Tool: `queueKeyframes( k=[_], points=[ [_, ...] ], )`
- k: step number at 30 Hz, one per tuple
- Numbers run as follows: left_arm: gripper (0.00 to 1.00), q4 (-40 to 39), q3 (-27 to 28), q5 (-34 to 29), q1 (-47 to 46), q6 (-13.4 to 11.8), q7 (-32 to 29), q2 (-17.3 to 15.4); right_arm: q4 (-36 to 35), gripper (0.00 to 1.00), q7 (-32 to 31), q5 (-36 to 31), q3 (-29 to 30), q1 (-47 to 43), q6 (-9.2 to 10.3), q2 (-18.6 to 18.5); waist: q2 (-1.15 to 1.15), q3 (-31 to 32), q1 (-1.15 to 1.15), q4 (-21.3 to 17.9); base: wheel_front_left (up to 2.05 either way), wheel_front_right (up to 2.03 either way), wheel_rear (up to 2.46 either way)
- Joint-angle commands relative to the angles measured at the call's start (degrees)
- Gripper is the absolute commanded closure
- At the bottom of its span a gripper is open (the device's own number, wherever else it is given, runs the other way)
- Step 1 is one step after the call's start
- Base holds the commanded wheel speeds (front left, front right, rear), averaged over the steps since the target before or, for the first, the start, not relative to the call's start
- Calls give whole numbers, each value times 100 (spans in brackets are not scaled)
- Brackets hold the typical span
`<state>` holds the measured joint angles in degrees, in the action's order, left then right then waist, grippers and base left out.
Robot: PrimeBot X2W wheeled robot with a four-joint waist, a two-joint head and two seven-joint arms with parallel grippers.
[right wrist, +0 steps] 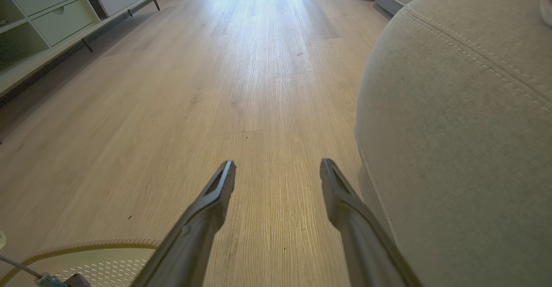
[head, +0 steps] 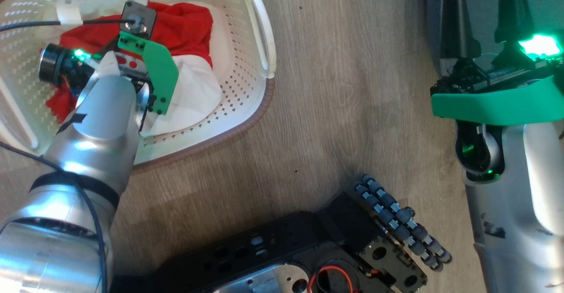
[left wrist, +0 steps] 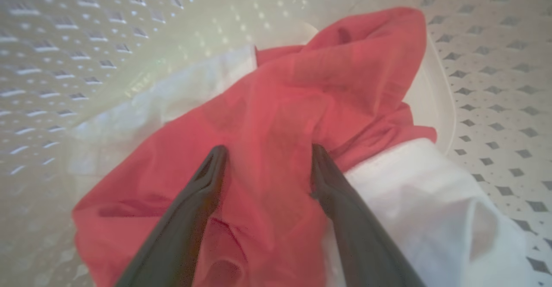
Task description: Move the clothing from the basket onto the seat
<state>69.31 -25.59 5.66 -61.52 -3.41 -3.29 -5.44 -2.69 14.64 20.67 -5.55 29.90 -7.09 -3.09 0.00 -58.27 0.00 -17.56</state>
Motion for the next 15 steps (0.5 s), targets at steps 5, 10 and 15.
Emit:
queueKeyframes(
  k=[5,10,15],
  points=[
    [100,173,-69,-63,36,34,41,-112,-189,0,36,100,25,-292,-40,21,0,-50,0,-97,0,0,0],
    [100,174,-45,89,66,137,430,33,-85,0,36,72,143,-323,-40,21,0,216,0,34,0,0,0],
    [100,29,55,329,222,241,1038,155,31,0,36,-40,262,-401,-40,21,0,708,0,260,0,0,0]
  ],
)
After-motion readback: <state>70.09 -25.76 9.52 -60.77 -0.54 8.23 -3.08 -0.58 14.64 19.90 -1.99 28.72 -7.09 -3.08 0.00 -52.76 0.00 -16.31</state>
